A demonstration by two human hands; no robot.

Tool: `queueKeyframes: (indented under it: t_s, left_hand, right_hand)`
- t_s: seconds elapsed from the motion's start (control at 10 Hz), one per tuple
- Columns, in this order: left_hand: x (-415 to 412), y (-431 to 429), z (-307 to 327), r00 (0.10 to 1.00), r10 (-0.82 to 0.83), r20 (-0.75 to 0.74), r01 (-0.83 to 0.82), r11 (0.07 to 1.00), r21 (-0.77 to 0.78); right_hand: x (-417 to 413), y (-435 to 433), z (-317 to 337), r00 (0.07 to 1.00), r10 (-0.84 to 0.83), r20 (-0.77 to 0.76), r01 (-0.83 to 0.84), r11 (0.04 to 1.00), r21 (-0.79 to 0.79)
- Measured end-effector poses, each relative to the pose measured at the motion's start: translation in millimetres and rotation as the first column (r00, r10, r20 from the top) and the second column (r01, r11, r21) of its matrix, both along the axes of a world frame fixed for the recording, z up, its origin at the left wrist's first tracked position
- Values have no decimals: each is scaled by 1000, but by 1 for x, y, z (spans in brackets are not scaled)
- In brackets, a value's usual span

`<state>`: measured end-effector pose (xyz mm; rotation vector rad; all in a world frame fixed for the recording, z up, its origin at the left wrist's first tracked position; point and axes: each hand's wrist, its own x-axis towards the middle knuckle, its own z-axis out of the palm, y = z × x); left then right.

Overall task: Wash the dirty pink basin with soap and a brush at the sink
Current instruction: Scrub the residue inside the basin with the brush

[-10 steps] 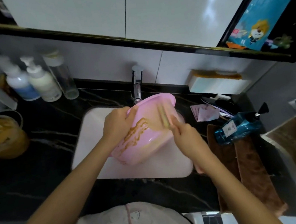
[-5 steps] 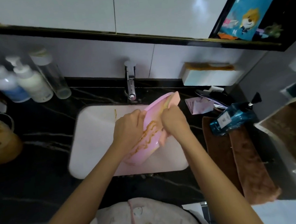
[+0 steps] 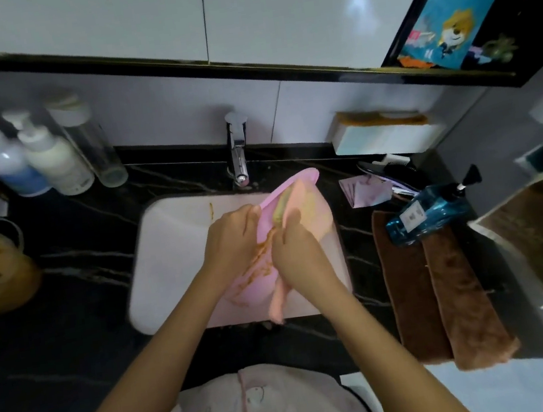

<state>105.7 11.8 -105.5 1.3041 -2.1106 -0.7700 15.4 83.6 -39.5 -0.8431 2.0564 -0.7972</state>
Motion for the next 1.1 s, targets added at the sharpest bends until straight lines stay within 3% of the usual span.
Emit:
queueKeyframes:
  t_s: [0.1,0.2,0.3,0.4,0.5,0.6,0.7,0.8,0.9,1.0,1.1]
  left_hand:
    - [-4,9,0,1000,-26,-3,26,999,33]
    - [-2,7,-1,1000,7,16,-7,1000,17]
    - [3,-6,3,999,34,5,-34,999,-2]
    - [8,-11,6,999,33,-4,-33,999,33]
    - [12,-10,6,999,35,-32,-34,999,36]
    - [11,-10,7,999,20,-36,-18,998,54]
    - [12,-14,6,999,27,-35,-25,998,55]
    - [17,-21,2,997,60,-49,-57,996,62]
    - [20,-24,1,997,57,-60,-52,995,83]
    - [15,-22,1,998,35,-53,-29,995,95]
    - [14,-27,2,998,59,-36,-55,993,103]
  right_hand:
    - [-32,-35,-12,879,281,-386,-207,953,222]
    - [-21,-20,-4,979,103,-174,-102,995,13]
    - [0,27,-2,895,391,-214,-376,920,107]
    - [-31,34,0,972,182,-147,-183,983,4]
    - [-75,22,-11,920,115,-374,-105,993,48]
    - [-92,12,-30,935,141,-325,-113,988,101]
    - [-74,11,-35,956,115,-271,-140,987,-73]
    - [-60,33,-40,852,319,-415,-384,920,-83]
    - [-85,37,-38,706,444,-552,-481,872,87]
    - [-99,10,-40,778,280,-562,-318,948,32]
    - [-59,29,-48,674,357,-647,-490,871,-30]
